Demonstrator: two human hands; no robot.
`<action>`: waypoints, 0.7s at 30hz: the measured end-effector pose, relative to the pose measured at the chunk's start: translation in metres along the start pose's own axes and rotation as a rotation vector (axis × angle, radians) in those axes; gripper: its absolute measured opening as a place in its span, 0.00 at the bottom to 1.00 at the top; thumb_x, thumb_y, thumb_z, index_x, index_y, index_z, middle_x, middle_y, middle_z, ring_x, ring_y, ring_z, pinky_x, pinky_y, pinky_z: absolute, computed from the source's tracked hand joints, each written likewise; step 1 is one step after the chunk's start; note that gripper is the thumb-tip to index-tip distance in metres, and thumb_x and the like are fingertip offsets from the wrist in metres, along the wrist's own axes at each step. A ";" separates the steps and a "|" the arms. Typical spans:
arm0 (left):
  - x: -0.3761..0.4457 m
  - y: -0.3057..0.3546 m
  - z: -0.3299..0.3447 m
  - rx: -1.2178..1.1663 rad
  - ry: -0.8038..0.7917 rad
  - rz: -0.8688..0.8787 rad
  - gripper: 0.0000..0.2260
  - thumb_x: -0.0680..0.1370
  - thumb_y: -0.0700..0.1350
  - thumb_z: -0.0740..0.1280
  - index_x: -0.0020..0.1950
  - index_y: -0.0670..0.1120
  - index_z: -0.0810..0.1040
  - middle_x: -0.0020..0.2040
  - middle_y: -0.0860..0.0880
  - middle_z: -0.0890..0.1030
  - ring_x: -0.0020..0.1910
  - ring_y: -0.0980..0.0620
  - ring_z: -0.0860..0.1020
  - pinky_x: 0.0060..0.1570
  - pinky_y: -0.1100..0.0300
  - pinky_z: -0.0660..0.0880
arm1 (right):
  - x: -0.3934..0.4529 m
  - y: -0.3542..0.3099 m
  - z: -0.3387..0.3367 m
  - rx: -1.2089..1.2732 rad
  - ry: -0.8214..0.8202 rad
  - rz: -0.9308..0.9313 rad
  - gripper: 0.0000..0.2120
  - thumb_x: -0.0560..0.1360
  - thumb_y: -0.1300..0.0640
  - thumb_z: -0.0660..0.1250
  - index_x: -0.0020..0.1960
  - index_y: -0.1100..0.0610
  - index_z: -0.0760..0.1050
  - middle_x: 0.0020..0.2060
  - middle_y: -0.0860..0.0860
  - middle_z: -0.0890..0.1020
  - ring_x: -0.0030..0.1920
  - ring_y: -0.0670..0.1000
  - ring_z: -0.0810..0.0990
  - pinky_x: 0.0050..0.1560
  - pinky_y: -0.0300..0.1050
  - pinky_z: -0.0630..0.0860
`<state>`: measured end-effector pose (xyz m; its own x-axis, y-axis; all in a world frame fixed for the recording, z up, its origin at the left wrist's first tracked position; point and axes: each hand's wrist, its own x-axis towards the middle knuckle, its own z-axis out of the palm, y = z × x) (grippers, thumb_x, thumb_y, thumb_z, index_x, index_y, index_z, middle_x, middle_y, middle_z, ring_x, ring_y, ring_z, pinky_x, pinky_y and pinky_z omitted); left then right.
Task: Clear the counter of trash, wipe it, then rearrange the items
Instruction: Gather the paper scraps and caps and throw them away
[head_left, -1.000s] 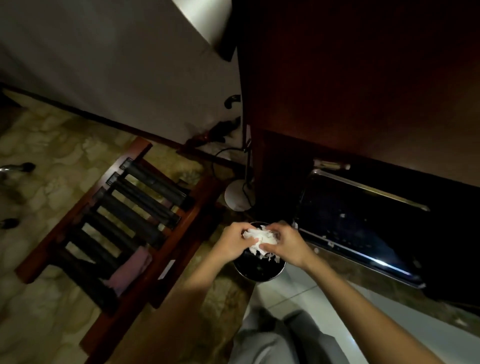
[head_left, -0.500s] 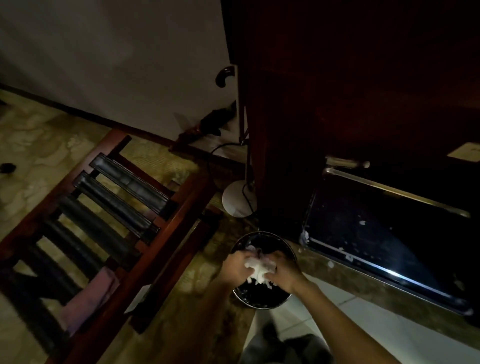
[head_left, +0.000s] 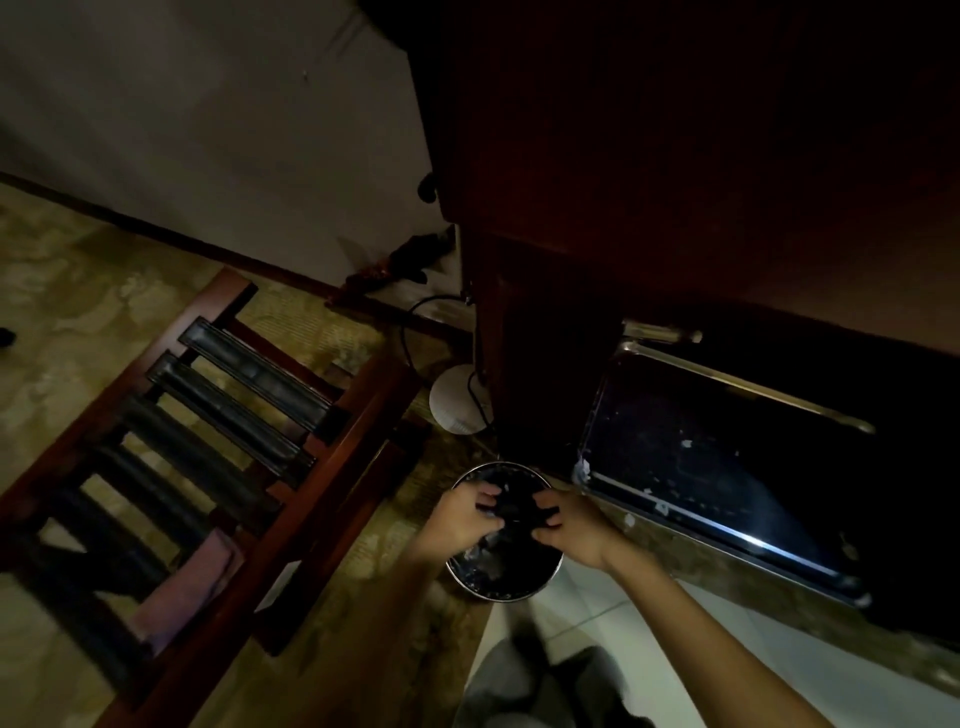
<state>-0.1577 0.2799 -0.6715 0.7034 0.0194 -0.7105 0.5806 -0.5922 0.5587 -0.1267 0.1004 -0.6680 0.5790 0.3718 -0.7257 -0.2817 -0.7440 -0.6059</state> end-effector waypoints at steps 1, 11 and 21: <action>-0.011 0.008 -0.005 -0.007 0.001 0.013 0.21 0.73 0.37 0.72 0.65 0.41 0.74 0.60 0.43 0.79 0.55 0.48 0.80 0.56 0.63 0.73 | -0.012 -0.007 -0.005 -0.002 -0.001 -0.004 0.25 0.74 0.62 0.69 0.70 0.60 0.67 0.64 0.55 0.75 0.62 0.54 0.75 0.63 0.46 0.73; -0.163 0.128 -0.088 0.103 -0.023 0.236 0.15 0.74 0.42 0.72 0.60 0.48 0.78 0.53 0.53 0.80 0.52 0.55 0.80 0.54 0.63 0.76 | -0.180 -0.121 -0.087 -0.196 0.085 -0.188 0.20 0.74 0.58 0.70 0.65 0.57 0.72 0.57 0.50 0.79 0.56 0.46 0.77 0.55 0.32 0.70; -0.324 0.261 -0.180 0.291 -0.037 0.511 0.14 0.74 0.47 0.72 0.59 0.56 0.77 0.47 0.60 0.80 0.46 0.65 0.79 0.51 0.67 0.77 | -0.366 -0.243 -0.157 -0.399 0.248 -0.435 0.19 0.74 0.52 0.69 0.65 0.50 0.73 0.58 0.44 0.78 0.56 0.41 0.77 0.59 0.38 0.74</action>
<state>-0.1607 0.2644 -0.2184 0.8468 -0.3515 -0.3992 0.0318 -0.7158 0.6976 -0.1495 0.0579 -0.2043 0.7498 0.5821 -0.3146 0.2978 -0.7214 -0.6252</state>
